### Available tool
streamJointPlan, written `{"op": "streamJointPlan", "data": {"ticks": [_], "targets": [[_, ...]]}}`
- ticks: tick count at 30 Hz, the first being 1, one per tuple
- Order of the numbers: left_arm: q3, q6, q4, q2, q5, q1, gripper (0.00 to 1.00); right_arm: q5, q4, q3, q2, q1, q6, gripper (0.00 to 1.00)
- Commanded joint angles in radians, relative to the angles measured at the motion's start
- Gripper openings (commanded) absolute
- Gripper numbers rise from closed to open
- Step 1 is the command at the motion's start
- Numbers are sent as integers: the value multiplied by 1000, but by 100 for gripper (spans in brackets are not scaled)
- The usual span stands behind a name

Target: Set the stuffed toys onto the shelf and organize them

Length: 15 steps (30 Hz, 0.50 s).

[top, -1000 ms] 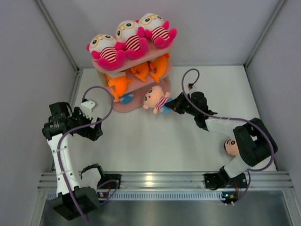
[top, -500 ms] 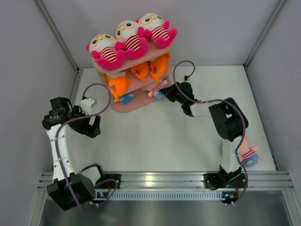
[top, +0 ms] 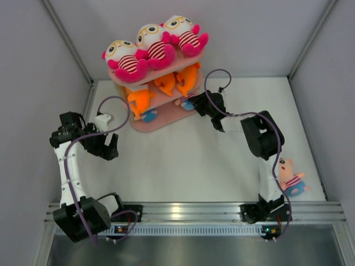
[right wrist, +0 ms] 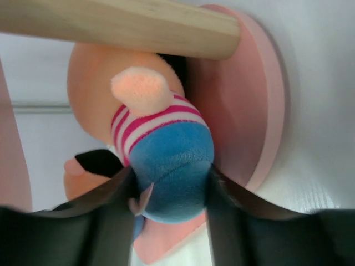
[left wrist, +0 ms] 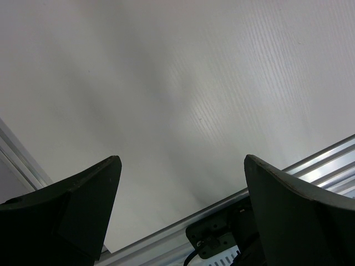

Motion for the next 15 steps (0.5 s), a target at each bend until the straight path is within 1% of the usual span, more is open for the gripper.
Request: {"op": "streamJointPlan", "data": {"ticks": [1, 2, 3, 4, 5, 6, 7, 9, 10, 11, 12, 13, 14, 15], "targets": [[33, 2, -6, 3, 23, -1, 98, 19, -13, 14, -28, -18, -9, 55], [33, 2, -5, 1, 20, -2, 98, 25, -16, -6, -49, -18, -20, 67], [31, 2, -5, 0, 18, -2, 98, 45, -35, -26, -69, -18, -35, 73], [31, 2, -6, 0, 18, -2, 98, 54, -59, -66, -130, -17, -84, 77], [34, 2, -6, 0, 18, -2, 98, 67, -96, -83, -161, -17, -115, 95], [37, 2, -5, -2, 17, -2, 98, 91, -143, -97, -198, -17, -147, 96], [37, 2, -6, -2, 18, -2, 98, 99, -276, -115, -273, -18, -228, 99], [45, 3, -5, -8, 17, -2, 98, 144, -434, -125, -354, -20, -316, 99], [46, 5, -5, -7, 17, -2, 98, 175, -561, -140, -435, -21, -394, 100], [46, 8, -5, -11, 20, -2, 98, 215, -658, -152, -480, -21, -426, 99], [42, 9, -5, -14, 23, -7, 98, 322, -724, -161, -523, -21, -448, 99], [40, 15, -5, -13, 29, -10, 98, 384, -783, -181, -610, -21, -474, 99], [42, 16, -5, -16, 38, -12, 98, 446, -931, -187, -652, -27, -476, 99], [42, 16, -5, -17, 44, -15, 98, 582, -1000, -192, -692, -30, -446, 99]]}}
